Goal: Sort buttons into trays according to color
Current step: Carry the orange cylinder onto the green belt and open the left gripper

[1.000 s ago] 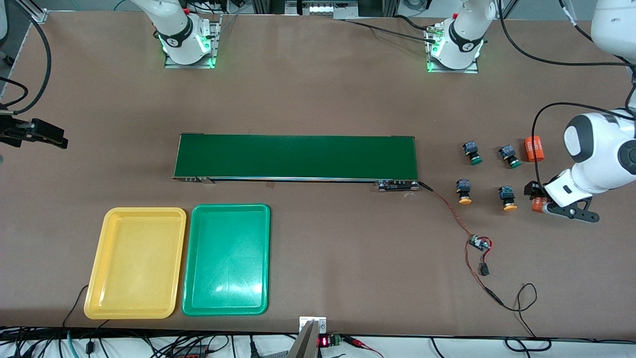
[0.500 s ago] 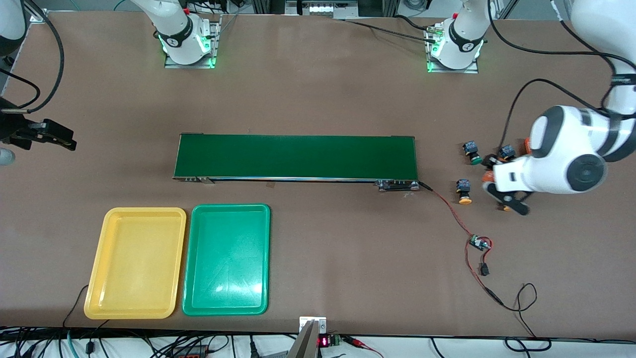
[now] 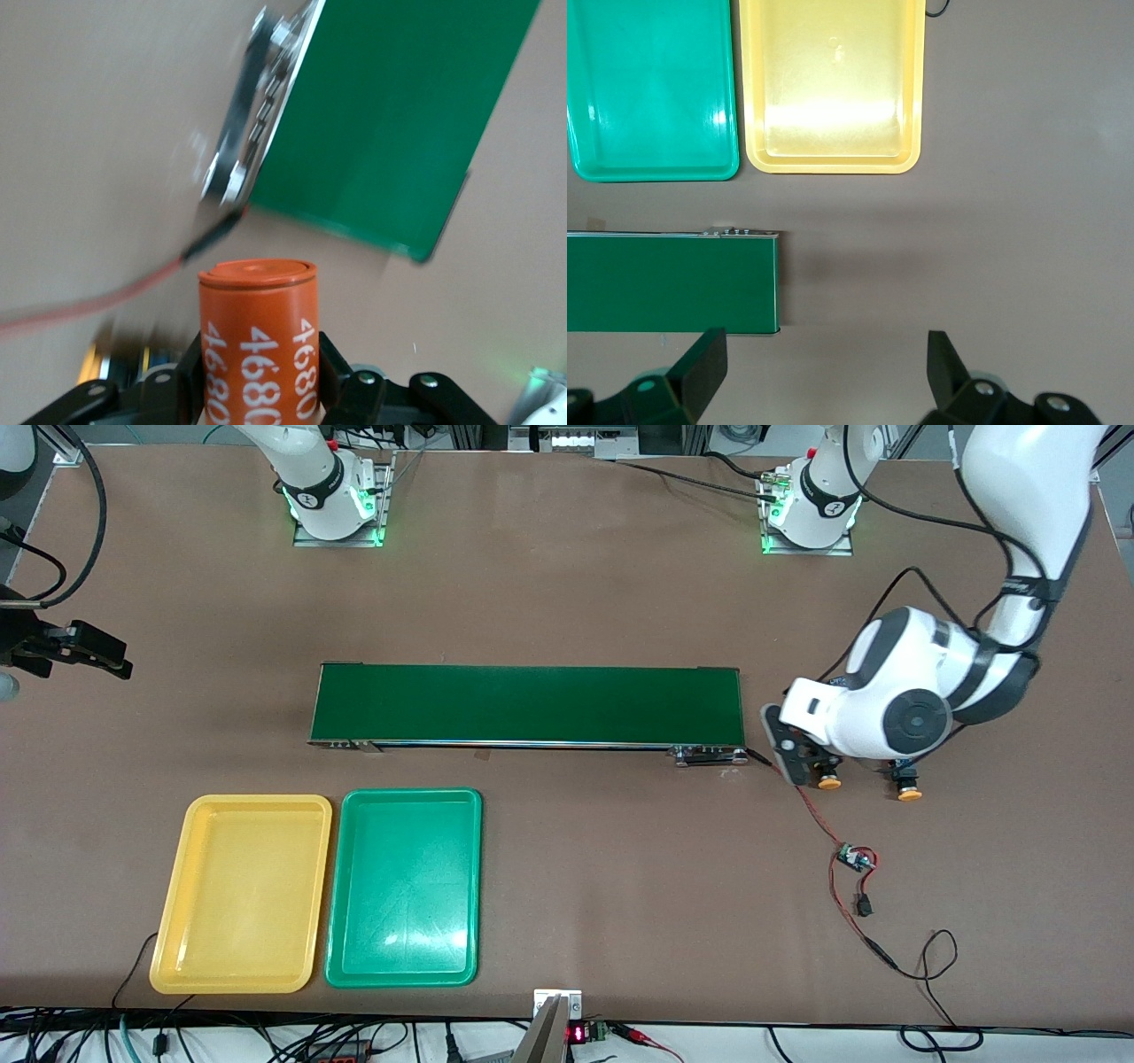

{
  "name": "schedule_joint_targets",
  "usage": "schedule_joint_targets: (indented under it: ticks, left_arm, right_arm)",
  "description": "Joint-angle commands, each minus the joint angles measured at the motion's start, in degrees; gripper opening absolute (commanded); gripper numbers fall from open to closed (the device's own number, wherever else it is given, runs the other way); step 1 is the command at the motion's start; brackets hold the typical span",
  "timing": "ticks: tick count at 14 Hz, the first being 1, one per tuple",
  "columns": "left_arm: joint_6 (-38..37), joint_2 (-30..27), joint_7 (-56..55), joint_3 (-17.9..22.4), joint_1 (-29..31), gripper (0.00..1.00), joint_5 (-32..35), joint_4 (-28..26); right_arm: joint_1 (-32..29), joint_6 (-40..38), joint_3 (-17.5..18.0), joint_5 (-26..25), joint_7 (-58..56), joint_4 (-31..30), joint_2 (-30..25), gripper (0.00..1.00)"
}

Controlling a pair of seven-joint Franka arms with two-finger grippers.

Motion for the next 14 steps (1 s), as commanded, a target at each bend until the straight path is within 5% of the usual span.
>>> schedule_joint_targets:
  ticks: [1,10,11,12,13,14]
  left_arm:
    - [4.6,1.0,2.0,-1.4,-3.1,0.19,0.6,-1.5]
    - [15.1,1.1,2.6,-5.4,-4.0,0.2,0.7,-9.7]
    - [15.3,1.2,2.5,-5.6,-4.1,0.28,0.7,-9.9]
    - [15.3,1.2,2.5,-5.6,-4.2,0.47,0.7,-9.9]
    - [15.2,1.1,2.5,-5.6,-4.3,0.99,0.8,-9.9]
    - [15.0,0.8,2.5,-5.7,-4.3,1.0,0.8,-9.9]
  right_arm:
    - [0.0,-0.7,0.1,1.2,-0.3,-1.4,-2.1,1.0]
    - [-0.3,-5.8,-0.7,1.2,-0.5,-1.2,-4.0,1.0]
    - [-0.2,-5.7,-0.5,1.2,-0.5,-1.2,-4.1,1.0]
    - [-0.1,-5.5,-0.4,1.1,-0.5,-1.2,-4.1,1.0]
    - [-0.1,-5.3,-0.4,1.1,-0.5,-1.2,-4.1,1.0]
    - [-0.2,-5.2,-0.4,0.8,-0.5,-1.3,-4.1,1.0]
